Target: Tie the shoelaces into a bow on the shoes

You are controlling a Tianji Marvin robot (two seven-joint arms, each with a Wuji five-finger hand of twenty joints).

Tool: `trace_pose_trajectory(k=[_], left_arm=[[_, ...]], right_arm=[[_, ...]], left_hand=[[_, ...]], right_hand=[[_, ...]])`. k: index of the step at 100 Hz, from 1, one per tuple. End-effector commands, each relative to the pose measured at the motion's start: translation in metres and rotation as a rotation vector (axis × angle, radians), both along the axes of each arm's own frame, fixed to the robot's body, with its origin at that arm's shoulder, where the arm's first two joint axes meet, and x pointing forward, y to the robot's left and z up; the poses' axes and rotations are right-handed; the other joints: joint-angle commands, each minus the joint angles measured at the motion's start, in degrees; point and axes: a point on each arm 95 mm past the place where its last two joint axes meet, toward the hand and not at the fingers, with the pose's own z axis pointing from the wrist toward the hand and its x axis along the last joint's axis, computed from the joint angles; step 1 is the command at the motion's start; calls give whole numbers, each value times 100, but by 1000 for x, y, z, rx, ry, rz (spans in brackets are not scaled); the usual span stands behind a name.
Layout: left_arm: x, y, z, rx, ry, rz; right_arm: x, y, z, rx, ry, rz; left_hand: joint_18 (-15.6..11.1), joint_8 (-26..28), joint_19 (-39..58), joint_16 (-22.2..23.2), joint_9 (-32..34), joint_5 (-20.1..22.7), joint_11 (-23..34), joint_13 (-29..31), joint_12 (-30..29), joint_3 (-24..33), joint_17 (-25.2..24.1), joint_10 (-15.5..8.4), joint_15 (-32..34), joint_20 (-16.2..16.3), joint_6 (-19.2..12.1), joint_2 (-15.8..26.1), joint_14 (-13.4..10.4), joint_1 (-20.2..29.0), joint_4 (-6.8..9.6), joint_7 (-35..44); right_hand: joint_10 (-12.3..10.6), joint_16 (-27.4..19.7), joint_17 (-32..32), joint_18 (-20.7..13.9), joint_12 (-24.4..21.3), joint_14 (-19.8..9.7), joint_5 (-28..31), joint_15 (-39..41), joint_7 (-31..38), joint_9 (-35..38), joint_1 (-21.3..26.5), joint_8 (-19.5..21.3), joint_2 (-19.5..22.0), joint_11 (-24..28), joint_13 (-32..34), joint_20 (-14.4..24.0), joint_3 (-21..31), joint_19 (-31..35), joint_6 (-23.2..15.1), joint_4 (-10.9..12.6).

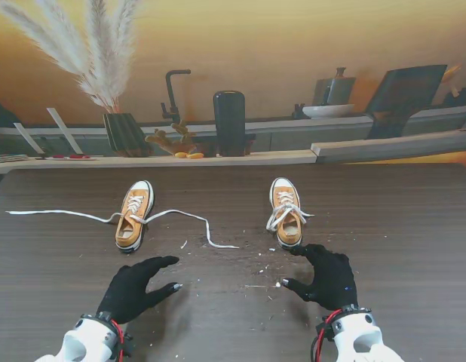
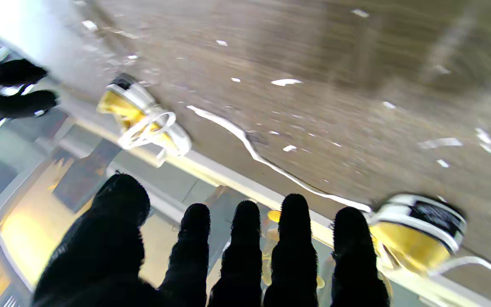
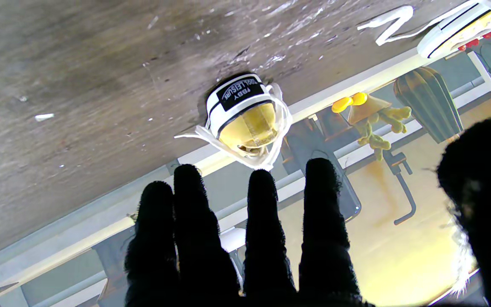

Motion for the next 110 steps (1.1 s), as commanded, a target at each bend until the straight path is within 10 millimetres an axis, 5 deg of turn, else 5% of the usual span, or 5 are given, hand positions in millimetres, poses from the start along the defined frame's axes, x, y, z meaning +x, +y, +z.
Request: trace_pose_trajectory(k=[1, 33, 47, 64, 110], left_arm=[[12, 6, 17, 33, -33, -1], [53, 44, 32, 306, -69, 89], [66, 64, 30, 448, -75, 128], [75, 80, 25, 530, -43, 163], [98, 95, 4, 581, 7, 181]], right_arm=[[-2, 0, -1, 3, 13, 5], [-5, -3, 0, 21, 23, 2], [-6, -4, 0, 28, 26, -1], [-6, -2, 0, 28, 33, 7], [-6, 3, -1, 33, 48, 28]], left_hand=[[-201, 123, -87, -189, -172, 139, -113, -184, -154, -195, -99, -64, -113, -42, 16, 106, -33, 67, 78, -45], [-272, 150, -136, -201, -214, 96, -114, -144, -154, -154, -56, -243, -160, -46, -73, -87, -186, 80, 114, -43], [-358, 181, -40, -157, -97, 100, -117, -12, -196, -74, 84, -623, -66, 2, -198, -203, -314, 3, 142, 24], [-437, 236, 277, -35, 147, 318, -102, 157, -256, 31, 240, -803, 156, 127, -311, -279, -414, -84, 122, 177], [-583, 51, 1002, 253, 146, 646, -228, 344, -499, 315, 440, -987, 812, 173, -148, -342, -566, -130, 66, 172]], right_hand=[[66, -71, -54, -178, -47, 93, -225, -51, -9, -169, 104, -113, 63, 31, -6, -37, -156, -42, 50, 224], [75, 19, -1, -174, -48, 95, -278, 38, -20, -217, 137, -123, 104, 35, 2, -2, -224, -10, 70, 230], [80, 74, 28, -142, -48, 110, -297, 69, -19, -219, 158, -125, 119, 40, 20, 13, -249, 3, 79, 234], [81, 132, 44, -139, -50, 112, -314, 84, -25, -230, 160, -132, 130, 38, 29, 31, -266, 9, 100, 238], [92, 295, 79, -136, -45, 109, -314, 124, -25, -248, 168, -146, 169, 57, 67, 61, -313, 11, 161, 243]])
